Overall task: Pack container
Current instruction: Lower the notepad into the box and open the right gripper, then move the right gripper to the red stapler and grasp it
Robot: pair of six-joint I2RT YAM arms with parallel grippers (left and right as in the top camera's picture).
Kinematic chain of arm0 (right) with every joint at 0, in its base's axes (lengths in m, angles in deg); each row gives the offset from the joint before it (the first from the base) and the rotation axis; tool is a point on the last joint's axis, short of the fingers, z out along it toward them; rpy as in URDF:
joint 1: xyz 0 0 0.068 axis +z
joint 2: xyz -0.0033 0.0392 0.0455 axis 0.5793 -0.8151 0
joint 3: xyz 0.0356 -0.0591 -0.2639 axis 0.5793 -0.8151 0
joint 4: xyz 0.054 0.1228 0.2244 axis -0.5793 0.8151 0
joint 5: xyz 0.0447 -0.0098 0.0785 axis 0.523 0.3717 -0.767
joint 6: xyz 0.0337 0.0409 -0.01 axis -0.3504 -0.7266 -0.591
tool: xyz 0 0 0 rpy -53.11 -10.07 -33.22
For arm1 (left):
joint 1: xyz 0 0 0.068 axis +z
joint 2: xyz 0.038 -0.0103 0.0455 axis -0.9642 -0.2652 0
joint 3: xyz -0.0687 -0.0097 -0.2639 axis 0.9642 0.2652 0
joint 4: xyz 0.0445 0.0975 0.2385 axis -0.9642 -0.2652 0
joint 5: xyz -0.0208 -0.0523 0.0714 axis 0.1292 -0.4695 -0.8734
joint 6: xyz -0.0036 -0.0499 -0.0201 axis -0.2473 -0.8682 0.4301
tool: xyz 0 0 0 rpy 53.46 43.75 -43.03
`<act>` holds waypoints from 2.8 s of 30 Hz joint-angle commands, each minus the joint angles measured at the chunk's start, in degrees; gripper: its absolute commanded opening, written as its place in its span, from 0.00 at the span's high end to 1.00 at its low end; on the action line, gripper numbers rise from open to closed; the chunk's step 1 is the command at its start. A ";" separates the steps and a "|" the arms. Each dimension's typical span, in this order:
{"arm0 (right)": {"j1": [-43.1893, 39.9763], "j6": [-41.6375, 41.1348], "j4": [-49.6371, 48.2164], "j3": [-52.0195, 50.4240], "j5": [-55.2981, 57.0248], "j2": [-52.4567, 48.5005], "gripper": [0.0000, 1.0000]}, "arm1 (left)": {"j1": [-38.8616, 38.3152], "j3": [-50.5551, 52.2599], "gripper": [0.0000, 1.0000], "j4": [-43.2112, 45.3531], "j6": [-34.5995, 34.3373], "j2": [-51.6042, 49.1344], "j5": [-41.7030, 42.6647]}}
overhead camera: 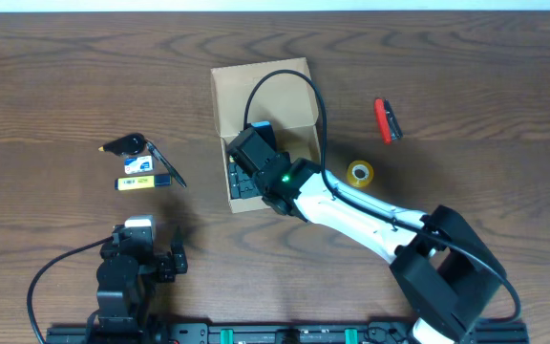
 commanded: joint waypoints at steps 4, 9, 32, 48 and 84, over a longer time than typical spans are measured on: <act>0.15 0.70 0.02 1.22 -1.11 0.44 0.20 | -0.24 0.42 0.05 -0.11 0.35 0.37 -0.22; 0.15 0.70 0.09 1.22 -1.14 0.44 0.16 | -0.24 0.42 0.05 -0.11 0.33 0.37 -0.24; -1.01 1.01 3.15 2.62 -1.16 0.83 0.13 | -0.24 0.42 0.05 -0.11 0.33 0.37 -0.24; -7.56 12.41 19.96 16.57 -1.11 12.17 0.13 | -0.24 0.42 0.05 -0.11 0.33 0.37 -0.24; -42.03 46.97 22.40 16.28 -6.51 -2.89 0.01 | -0.24 0.42 0.05 -0.11 0.35 0.37 -0.24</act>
